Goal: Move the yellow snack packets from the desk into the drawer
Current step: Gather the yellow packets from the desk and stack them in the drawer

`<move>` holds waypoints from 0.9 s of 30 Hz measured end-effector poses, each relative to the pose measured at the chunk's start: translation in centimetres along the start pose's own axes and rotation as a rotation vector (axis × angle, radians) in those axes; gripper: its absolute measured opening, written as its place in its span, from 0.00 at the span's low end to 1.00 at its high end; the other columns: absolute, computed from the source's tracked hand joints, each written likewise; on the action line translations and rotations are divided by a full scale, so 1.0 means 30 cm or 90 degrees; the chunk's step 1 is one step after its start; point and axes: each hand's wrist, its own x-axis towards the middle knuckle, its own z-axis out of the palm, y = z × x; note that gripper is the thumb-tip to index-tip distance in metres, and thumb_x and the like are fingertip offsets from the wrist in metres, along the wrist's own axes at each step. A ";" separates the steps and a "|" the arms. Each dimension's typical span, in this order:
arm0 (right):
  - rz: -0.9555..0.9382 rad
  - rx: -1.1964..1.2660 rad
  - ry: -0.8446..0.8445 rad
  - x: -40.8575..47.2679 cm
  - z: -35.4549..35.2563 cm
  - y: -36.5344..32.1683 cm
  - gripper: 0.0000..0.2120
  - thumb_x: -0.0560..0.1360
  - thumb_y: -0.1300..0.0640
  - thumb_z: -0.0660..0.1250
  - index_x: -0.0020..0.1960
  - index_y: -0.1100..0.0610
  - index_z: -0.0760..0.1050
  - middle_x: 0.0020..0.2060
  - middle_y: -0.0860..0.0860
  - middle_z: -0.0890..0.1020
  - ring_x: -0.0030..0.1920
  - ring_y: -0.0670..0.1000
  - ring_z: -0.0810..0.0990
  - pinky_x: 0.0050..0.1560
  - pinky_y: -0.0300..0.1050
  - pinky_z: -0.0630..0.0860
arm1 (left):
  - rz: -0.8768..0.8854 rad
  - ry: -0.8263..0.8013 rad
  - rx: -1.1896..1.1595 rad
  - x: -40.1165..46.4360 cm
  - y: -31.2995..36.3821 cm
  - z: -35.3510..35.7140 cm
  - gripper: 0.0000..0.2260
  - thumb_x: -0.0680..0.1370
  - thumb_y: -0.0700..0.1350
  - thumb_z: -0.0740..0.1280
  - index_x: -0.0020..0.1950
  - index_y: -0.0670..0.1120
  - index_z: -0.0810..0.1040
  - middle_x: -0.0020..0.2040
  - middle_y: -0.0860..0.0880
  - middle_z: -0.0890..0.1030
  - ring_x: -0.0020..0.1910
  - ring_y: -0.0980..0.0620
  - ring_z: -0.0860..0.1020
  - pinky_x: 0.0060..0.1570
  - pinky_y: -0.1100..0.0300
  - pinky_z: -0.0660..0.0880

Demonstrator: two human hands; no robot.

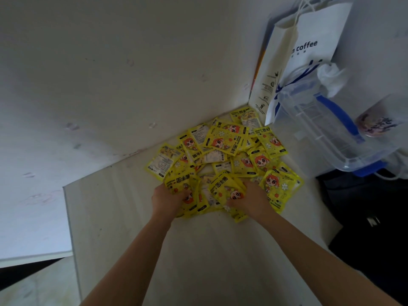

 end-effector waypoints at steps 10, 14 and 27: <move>0.088 0.259 0.064 -0.306 -0.011 0.117 0.24 0.66 0.52 0.77 0.59 0.53 0.75 0.54 0.51 0.82 0.54 0.54 0.81 0.55 0.59 0.79 | -0.012 -0.038 -0.109 -0.267 -0.157 -0.027 0.08 0.68 0.43 0.78 0.44 0.52 0.84 0.38 0.52 0.86 0.38 0.53 0.84 0.36 0.59 0.78; 0.103 0.296 0.077 -0.437 -0.004 0.191 0.22 0.66 0.51 0.78 0.56 0.52 0.74 0.52 0.51 0.81 0.52 0.54 0.81 0.52 0.59 0.80 | -0.013 -0.044 -0.133 -0.395 -0.219 -0.029 0.07 0.68 0.41 0.77 0.43 0.50 0.84 0.36 0.52 0.86 0.33 0.56 0.84 0.28 0.63 0.76; 0.137 0.354 0.096 -0.838 0.070 0.400 0.20 0.68 0.55 0.76 0.57 0.54 0.73 0.51 0.51 0.82 0.50 0.53 0.82 0.51 0.54 0.81 | -0.007 -0.095 -0.167 -0.735 -0.428 -0.017 0.07 0.67 0.39 0.78 0.42 0.48 0.84 0.35 0.50 0.86 0.34 0.54 0.85 0.30 0.61 0.78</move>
